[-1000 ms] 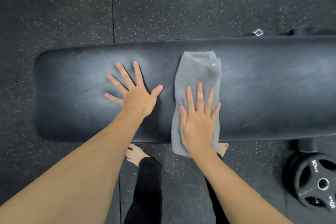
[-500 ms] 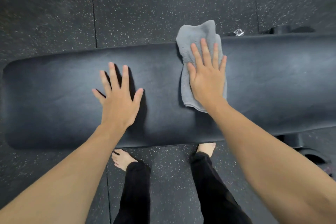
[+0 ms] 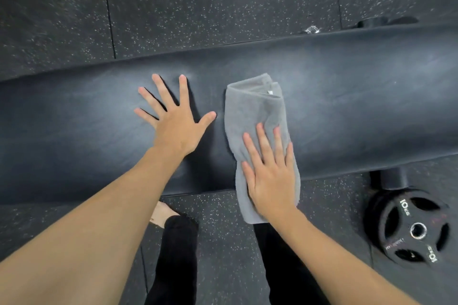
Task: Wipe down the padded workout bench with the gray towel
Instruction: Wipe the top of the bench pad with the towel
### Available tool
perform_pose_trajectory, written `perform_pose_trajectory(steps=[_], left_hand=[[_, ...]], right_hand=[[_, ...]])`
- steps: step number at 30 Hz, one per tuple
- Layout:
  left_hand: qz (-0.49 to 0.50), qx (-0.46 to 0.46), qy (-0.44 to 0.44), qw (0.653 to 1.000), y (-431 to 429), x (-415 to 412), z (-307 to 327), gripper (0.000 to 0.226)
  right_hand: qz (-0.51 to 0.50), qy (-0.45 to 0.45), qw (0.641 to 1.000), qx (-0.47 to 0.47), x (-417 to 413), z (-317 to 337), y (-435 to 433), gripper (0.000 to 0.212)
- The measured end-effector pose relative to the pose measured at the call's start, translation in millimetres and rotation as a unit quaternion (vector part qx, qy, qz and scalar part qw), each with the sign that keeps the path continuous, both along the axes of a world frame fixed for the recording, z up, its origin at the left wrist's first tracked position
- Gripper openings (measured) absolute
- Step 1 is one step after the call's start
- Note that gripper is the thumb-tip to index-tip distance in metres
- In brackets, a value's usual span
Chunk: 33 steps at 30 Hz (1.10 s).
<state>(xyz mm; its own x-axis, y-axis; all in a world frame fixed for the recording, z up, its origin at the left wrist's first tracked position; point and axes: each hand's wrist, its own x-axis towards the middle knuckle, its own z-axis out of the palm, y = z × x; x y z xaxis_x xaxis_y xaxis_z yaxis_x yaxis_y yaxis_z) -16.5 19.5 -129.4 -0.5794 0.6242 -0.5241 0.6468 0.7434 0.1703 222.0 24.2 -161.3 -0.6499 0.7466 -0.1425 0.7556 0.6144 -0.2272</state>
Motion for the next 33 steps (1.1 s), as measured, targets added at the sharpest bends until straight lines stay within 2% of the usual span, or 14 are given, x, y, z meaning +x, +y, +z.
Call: perform_pose_trajectory(steps=[3,5,11,13,17,26,30,33], left_hand=[[-0.014,0.033,0.008,0.999,6.7,15.0,3.3,0.088],[-0.017,0.053,0.004,0.998,16.3,30.6,5.5,0.082],[-0.043,0.113,0.006,0.993,61.8,78.1,2.9,0.074],[-0.062,0.095,0.045,0.992,68.4,92.0,-7.2,0.071],[-0.067,0.092,0.129,0.985,65.7,102.0,-27.0,0.07],[-0.063,0.114,0.171,0.977,63.6,101.6,-34.1,0.063],[-0.053,0.124,0.162,0.977,63.6,101.8,-33.9,0.063],[-0.051,0.131,0.167,0.976,61.8,100.3,-35.9,0.063]], right_hand=[[0.058,-0.022,0.998,0.034,42.6,-7.2,-2.1,0.056],[0.058,-0.031,0.997,0.051,69.0,-6.8,10.3,0.055],[-0.136,-0.065,0.988,0.036,124.4,0.5,62.3,0.056],[-0.154,-0.063,0.986,0.024,121.4,0.7,68.3,0.058],[-0.127,-0.049,0.99,0.024,95.9,2.4,80.2,0.057],[-0.019,-0.009,0.999,0.034,-68.3,10.8,185.9,0.067],[0.035,-0.049,0.997,0.049,-45.7,12.3,222.3,0.064],[-0.024,-0.049,0.998,0.042,5.9,14.7,255.0,0.059]])
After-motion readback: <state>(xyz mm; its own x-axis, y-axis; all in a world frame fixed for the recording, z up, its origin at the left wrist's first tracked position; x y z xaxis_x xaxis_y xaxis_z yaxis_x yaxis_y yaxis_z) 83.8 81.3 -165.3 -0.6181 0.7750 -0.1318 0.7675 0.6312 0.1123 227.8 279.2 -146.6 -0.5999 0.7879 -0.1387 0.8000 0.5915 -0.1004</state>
